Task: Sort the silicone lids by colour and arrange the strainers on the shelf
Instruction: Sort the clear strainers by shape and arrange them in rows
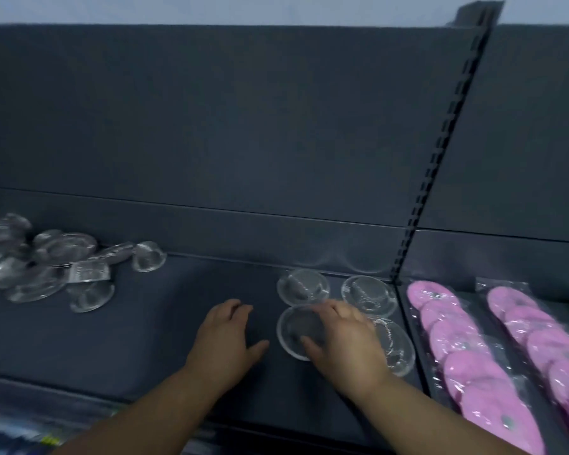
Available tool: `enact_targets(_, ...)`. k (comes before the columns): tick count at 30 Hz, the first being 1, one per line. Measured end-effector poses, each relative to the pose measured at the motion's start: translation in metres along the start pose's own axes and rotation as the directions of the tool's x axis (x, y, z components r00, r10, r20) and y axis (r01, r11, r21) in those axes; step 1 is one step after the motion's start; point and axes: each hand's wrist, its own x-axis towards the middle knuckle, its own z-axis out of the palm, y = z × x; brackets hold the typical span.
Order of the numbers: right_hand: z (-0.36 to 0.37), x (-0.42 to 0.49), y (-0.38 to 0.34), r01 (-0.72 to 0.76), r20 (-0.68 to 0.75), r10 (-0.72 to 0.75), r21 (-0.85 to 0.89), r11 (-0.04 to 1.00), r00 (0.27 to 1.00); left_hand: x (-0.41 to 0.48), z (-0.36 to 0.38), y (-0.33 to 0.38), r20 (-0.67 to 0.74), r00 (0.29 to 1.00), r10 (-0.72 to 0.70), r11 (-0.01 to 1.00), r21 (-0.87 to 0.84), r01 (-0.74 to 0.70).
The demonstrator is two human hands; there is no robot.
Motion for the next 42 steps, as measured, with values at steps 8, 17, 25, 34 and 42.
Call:
enact_targets(8, 0.037, 0.01, -0.173, 0.143, 0.249, -0.129, -0.037, 0.989, 0.96, -0.067, -0.088, -0.165, -0.058, 0.985, -0.162, 0.968, 0.186, 0.17)
enact_targets(17, 0.105, 0.019, -0.366, 0.273, 0.34, -0.273, 0.049, 0.961, 0.9, -0.146, -0.181, -0.346, -0.104, 0.935, -0.34, 0.903, 0.239, 0.356)
enact_targets(25, 0.132, 0.06, -0.431, 0.302, 0.374, -0.292, 0.032, 0.953, 0.88, -0.136, -0.199, -0.419, -0.086, 0.913, -0.4, 0.896, 0.172, 0.409)
enact_targets(34, 0.171, 0.127, -0.444, 0.294, 0.45, -0.276, 0.03, 0.955, 0.849, -0.087, -0.19, -0.463, -0.068, 0.902, -0.427, 0.897, 0.091, 0.432)
enact_targets(42, 0.198, 0.172, -0.458, 0.248, 0.349, -0.266, 0.096, 0.964, 0.898, -0.032, -0.199, -0.501, -0.149, 0.864, -0.482, 0.876, -0.093, 0.473)
